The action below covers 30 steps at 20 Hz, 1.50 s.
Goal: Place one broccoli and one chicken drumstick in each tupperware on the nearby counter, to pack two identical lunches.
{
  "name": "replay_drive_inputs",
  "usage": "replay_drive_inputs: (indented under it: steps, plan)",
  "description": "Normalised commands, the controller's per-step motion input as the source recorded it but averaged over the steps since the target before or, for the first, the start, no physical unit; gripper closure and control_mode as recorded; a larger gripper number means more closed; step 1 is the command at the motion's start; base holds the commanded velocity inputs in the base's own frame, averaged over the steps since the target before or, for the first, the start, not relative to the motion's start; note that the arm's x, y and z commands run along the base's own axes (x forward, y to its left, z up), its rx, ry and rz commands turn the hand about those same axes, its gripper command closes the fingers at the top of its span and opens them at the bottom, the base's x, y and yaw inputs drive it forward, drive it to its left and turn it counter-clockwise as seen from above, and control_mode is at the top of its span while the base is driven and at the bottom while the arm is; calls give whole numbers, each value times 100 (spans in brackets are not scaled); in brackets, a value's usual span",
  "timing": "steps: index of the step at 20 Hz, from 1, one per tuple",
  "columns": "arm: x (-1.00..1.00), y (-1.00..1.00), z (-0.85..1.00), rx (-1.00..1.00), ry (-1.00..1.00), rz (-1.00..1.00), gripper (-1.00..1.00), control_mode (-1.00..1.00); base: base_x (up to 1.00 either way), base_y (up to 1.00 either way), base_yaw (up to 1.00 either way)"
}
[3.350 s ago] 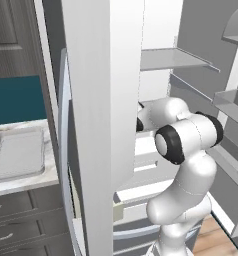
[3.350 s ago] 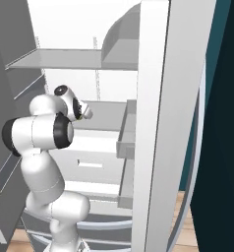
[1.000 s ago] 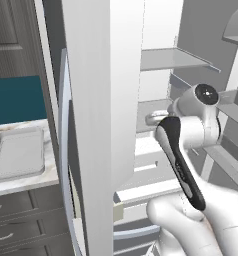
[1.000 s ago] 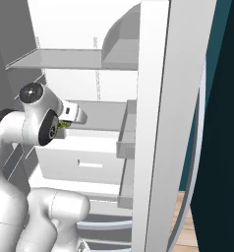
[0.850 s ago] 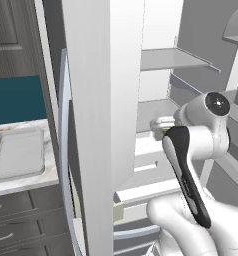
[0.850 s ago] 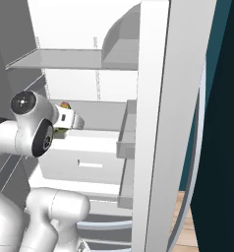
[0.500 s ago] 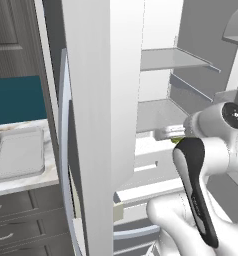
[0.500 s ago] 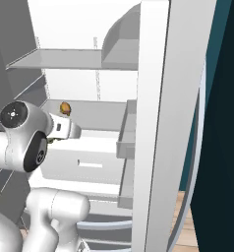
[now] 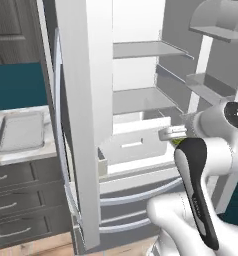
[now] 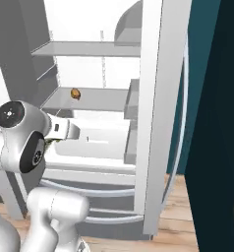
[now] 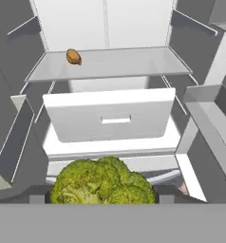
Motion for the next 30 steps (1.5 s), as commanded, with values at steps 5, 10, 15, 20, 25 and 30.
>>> replay_drive_inputs:
  steps: [5,10,15,20,25,30]
  plan:
    - [0,0,0,0,0,0,100,100,-100,0,0]
    - [0,0,0,0,0,0,100,100,-87,37,0]
    - [0,0,0,0,0,0,100,100,-62,88,0]
    - [0,0,0,0,0,0,100,100,-15,100,0]
    - [0,0,0,0,0,0,100,100,22,100,0]
    - [0,0,0,0,0,0,100,100,76,84,0]
